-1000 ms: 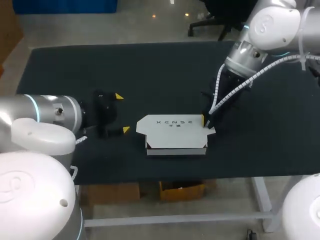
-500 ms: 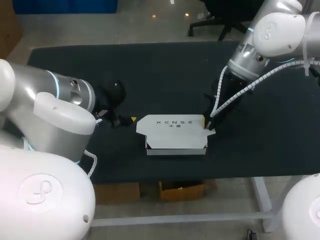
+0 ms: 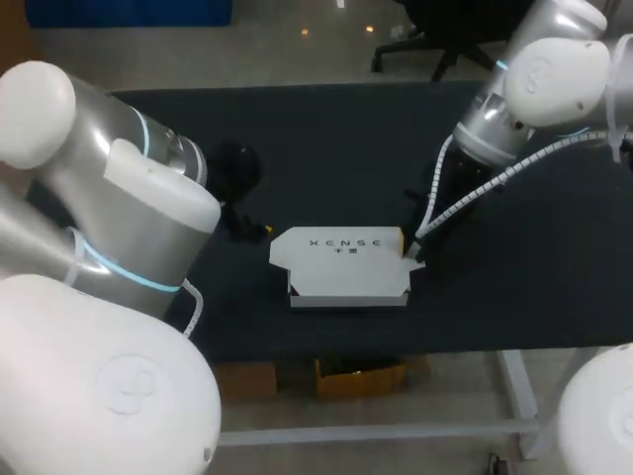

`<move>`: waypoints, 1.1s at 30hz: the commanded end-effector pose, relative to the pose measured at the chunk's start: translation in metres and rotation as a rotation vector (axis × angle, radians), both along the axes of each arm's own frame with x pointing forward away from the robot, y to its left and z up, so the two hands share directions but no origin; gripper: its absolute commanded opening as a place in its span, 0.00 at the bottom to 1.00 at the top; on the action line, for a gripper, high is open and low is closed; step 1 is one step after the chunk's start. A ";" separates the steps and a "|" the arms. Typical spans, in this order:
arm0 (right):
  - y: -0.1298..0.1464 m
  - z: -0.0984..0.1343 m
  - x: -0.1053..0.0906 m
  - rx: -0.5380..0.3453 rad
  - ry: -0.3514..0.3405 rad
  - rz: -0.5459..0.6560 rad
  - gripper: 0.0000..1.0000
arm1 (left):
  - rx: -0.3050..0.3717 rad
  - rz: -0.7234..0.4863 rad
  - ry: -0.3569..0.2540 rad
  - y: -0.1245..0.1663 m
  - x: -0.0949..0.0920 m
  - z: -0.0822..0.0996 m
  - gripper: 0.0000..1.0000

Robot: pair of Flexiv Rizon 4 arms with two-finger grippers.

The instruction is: Assemble the packaging by folding the flat box into shape, placing the metal phone stand inside, and closing the box properly

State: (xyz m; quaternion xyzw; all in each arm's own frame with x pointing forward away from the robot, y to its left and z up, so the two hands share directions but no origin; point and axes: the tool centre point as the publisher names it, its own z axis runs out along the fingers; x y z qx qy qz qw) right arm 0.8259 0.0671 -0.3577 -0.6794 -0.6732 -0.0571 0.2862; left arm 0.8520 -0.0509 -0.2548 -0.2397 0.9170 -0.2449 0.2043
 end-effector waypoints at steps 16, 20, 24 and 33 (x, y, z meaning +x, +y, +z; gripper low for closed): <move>0.002 -0.005 -0.005 0.006 -0.037 -0.022 0.30 | 0.143 0.080 0.171 -0.004 0.003 0.003 1.00; 0.002 -0.006 -0.007 0.006 -0.042 -0.025 0.30 | 0.102 0.184 0.290 -0.012 -0.001 0.003 1.00; 0.002 -0.006 -0.007 0.007 -0.050 -0.029 0.31 | 0.067 0.320 0.433 -0.023 -0.007 0.004 1.00; 0.004 -0.005 -0.008 0.009 -0.062 -0.035 0.33 | 0.133 0.474 0.853 -0.037 -0.008 -0.002 1.00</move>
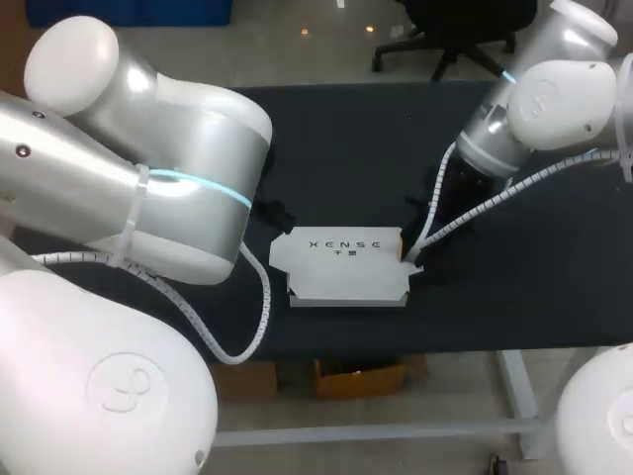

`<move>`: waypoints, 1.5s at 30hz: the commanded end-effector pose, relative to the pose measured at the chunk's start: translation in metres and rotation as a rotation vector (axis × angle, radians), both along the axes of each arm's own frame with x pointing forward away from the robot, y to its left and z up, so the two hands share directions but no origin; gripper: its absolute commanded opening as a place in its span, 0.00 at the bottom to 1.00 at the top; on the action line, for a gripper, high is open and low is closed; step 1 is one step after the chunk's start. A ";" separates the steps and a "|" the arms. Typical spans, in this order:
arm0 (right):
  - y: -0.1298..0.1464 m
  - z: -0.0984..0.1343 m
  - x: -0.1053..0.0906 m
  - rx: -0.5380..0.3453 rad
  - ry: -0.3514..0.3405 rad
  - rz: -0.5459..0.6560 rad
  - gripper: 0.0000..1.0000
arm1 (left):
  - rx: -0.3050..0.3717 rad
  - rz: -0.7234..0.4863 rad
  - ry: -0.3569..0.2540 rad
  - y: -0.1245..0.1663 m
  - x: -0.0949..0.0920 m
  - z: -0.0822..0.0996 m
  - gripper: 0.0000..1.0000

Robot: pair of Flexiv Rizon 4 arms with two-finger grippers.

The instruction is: Assemble the packaging by folding the flat box into shape, placing the metal phone stand inside, and closing the box properly

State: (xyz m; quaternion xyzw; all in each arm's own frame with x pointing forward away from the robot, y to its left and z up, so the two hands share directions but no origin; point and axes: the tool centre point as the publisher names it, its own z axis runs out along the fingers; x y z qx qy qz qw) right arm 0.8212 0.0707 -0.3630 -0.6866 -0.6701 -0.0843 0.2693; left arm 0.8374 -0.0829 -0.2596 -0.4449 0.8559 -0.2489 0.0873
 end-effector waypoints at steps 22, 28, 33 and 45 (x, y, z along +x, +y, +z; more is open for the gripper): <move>0.004 -0.003 -0.005 0.009 -0.017 -0.016 0.33 | 0.208 0.240 0.842 -0.017 0.012 -0.004 1.00; 0.003 -0.003 -0.005 0.008 -0.018 -0.020 0.32 | 0.211 0.328 0.938 -0.022 0.005 -0.011 1.00; 0.003 -0.003 -0.004 0.007 -0.017 -0.021 0.32 | 0.220 0.372 0.976 -0.023 0.005 -0.014 1.00; 0.002 -0.004 -0.003 0.009 -0.021 -0.024 0.32 | 0.220 0.372 0.976 -0.023 0.005 -0.014 1.00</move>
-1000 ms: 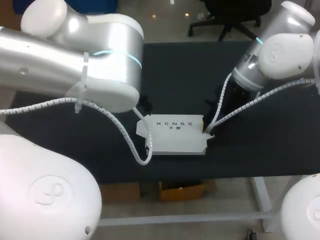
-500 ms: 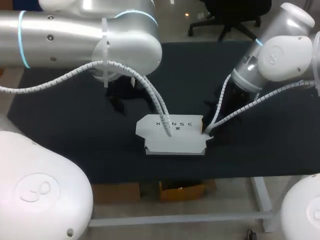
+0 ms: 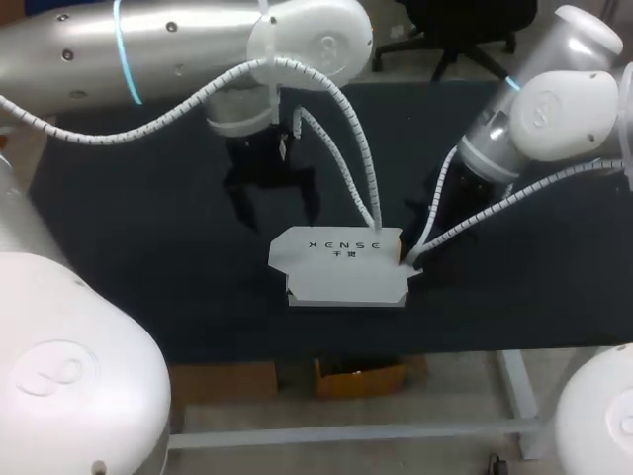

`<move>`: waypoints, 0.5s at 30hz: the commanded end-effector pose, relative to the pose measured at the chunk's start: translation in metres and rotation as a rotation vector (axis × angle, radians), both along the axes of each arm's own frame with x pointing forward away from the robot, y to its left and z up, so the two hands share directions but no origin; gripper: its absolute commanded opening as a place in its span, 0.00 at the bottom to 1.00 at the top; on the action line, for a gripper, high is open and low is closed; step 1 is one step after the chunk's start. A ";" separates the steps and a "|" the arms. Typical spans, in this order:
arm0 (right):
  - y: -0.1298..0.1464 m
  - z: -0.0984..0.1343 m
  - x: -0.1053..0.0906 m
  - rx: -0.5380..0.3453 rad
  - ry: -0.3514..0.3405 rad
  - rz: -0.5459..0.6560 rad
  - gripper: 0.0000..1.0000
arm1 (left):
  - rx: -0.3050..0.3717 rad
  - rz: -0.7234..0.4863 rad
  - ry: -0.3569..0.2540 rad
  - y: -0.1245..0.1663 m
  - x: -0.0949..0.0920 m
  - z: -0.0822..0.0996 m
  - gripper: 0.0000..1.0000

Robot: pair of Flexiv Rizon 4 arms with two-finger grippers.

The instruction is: Assemble the packaging by folding the flat box into shape, placing the metal phone stand inside, and closing the box properly

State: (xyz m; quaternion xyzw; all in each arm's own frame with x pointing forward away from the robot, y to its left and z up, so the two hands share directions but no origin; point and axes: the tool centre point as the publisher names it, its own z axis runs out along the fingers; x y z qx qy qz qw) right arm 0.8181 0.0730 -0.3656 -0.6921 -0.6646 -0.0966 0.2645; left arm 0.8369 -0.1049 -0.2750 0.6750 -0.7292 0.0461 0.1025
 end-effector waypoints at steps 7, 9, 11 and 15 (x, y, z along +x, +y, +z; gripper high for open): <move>-0.002 0.000 0.000 0.003 -0.004 -0.005 0.31 | -0.037 -0.073 0.336 -0.001 0.002 -0.006 1.00; -0.002 0.000 0.000 0.002 -0.004 -0.004 0.31 | -0.055 -0.061 0.317 0.000 0.000 -0.009 1.00; -0.002 0.000 0.000 0.001 -0.005 -0.004 0.31 | -0.075 -0.055 0.298 0.000 -0.001 -0.012 1.00; -0.002 0.000 0.001 0.001 -0.006 -0.003 0.31 | -0.081 -0.022 0.270 -0.002 -0.003 -0.016 0.59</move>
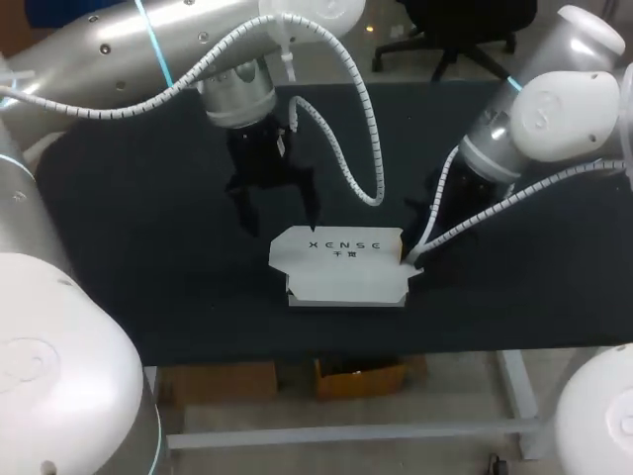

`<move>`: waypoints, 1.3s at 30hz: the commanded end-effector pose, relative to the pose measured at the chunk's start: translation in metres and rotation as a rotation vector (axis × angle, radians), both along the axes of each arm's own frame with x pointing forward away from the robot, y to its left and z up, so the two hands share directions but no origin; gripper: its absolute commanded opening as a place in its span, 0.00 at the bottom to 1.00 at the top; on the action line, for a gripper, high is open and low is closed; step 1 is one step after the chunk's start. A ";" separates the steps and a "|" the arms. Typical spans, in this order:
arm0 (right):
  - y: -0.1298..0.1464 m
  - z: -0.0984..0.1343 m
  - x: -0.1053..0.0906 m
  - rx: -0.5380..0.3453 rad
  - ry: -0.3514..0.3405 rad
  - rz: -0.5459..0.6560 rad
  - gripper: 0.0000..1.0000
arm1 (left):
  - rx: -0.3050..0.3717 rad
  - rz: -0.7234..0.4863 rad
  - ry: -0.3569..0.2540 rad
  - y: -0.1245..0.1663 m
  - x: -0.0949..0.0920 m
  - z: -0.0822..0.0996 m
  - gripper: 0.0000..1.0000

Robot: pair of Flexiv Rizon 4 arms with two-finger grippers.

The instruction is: Assemble the packaging by folding the flat box into shape, placing the metal phone stand inside, and closing the box properly

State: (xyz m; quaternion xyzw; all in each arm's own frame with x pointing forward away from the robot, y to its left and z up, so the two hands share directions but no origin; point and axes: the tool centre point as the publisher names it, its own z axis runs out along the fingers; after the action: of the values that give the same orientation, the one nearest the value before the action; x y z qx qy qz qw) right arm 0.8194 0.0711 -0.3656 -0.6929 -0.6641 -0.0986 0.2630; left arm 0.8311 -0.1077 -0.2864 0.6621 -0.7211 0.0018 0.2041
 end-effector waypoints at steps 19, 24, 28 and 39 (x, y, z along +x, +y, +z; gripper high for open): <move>0.000 0.000 -0.002 -0.001 0.000 0.001 0.31 | 0.004 0.043 0.066 -0.002 0.007 -0.008 1.00; -0.001 0.000 -0.002 -0.003 0.000 0.002 0.31 | 0.004 0.043 0.066 -0.002 0.007 -0.008 0.87; -0.001 0.001 -0.002 -0.005 0.000 0.001 0.31 | 0.004 0.043 0.066 -0.002 0.007 -0.008 0.96; -0.001 0.000 -0.002 -0.006 0.002 -0.004 0.32 | 0.013 0.045 0.014 -0.003 0.007 -0.009 0.27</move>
State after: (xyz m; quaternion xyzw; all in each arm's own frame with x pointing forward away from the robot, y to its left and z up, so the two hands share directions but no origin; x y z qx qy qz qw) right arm 0.8184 0.0703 -0.3653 -0.6946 -0.6632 -0.0961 0.2618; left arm 0.8441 -0.1076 -0.2971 0.6790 -0.7019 -0.0083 0.2148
